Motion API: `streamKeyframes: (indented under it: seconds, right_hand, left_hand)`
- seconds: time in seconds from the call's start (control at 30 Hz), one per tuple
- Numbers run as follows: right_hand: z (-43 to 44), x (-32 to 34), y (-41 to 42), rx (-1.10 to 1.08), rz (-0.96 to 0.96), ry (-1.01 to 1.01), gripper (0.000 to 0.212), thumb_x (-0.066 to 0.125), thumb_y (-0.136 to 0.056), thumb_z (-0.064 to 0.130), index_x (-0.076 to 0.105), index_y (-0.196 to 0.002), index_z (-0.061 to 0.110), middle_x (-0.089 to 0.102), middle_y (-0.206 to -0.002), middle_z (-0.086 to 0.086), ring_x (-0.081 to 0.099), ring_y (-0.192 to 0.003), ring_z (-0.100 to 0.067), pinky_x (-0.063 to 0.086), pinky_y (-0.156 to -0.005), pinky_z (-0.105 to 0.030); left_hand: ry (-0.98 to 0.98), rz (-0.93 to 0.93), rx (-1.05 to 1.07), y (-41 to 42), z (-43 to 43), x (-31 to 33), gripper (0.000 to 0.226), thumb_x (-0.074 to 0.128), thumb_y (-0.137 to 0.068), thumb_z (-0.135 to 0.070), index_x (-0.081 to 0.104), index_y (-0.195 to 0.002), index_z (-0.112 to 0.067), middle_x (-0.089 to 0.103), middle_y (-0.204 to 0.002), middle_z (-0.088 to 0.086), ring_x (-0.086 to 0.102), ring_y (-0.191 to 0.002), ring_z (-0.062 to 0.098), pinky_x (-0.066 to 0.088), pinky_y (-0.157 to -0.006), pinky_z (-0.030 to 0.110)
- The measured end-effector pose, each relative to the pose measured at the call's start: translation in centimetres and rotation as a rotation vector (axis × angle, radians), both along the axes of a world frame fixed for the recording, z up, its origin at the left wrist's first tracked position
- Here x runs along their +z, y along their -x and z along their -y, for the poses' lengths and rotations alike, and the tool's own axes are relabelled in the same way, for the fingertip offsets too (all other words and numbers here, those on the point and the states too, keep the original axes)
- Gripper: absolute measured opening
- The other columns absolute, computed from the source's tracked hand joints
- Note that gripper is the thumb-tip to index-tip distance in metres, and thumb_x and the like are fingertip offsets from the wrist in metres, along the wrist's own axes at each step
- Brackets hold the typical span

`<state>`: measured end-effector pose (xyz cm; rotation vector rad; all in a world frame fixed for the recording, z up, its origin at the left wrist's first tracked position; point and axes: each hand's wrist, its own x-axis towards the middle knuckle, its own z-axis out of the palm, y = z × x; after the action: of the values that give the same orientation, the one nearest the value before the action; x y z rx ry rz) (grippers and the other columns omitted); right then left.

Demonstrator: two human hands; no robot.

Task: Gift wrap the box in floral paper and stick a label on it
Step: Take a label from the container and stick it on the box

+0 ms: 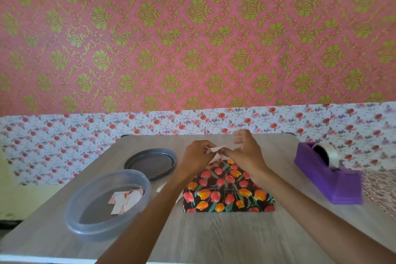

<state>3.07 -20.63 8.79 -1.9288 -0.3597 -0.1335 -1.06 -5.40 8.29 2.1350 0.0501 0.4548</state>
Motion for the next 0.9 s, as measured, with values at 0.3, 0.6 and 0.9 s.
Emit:
streamKeyframes:
  seconds: [0.3, 0.6, 0.9]
  right_hand:
    - [-0.1, -0.7, -0.6, -0.006, -0.352, -0.179, 0.009, 0.067, -0.083, 0.003, 0.070, -0.090, 0.007, 0.074, -0.077, -0.012, 0.071, -0.063, -0.021, 0.060, -0.062, -0.035]
    - [0.0, -1.3, -1.6, -0.048, -0.070, 0.022, 0.020, 0.055, -0.090, 0.004, 0.066, -0.097, 0.019, 0.063, -0.101, 0.003, 0.058, -0.088, -0.010, 0.046, -0.055, -0.019]
    - [0.6, -3.4, -3.2, -0.150, -0.061, -0.052, 0.016, 0.077, -0.080, 0.008, 0.069, -0.090, 0.018, 0.070, -0.089, 0.000, 0.066, -0.083, -0.009, 0.053, -0.063, -0.019]
  left_hand:
    - [0.426, -0.044, 0.151, -0.5, 1.0, -0.9, 0.037, 0.056, -0.097, -0.040, 0.050, -0.070, -0.014, 0.040, -0.068, 0.008, 0.043, -0.067, 0.018, 0.038, -0.068, 0.032]
    - [0.501, -0.178, 0.073, -0.1, 1.0, -1.6, 0.011, 0.062, -0.094, -0.011, 0.059, -0.104, -0.006, 0.073, -0.072, 0.008, 0.067, -0.055, 0.012, 0.052, -0.053, 0.024]
    - [0.148, -0.110, 0.199, -1.0, -1.0, -3.4, 0.011, 0.066, -0.091, -0.019, 0.072, -0.085, -0.013, 0.073, -0.079, 0.002, 0.067, -0.065, 0.010, 0.056, -0.056, 0.023]
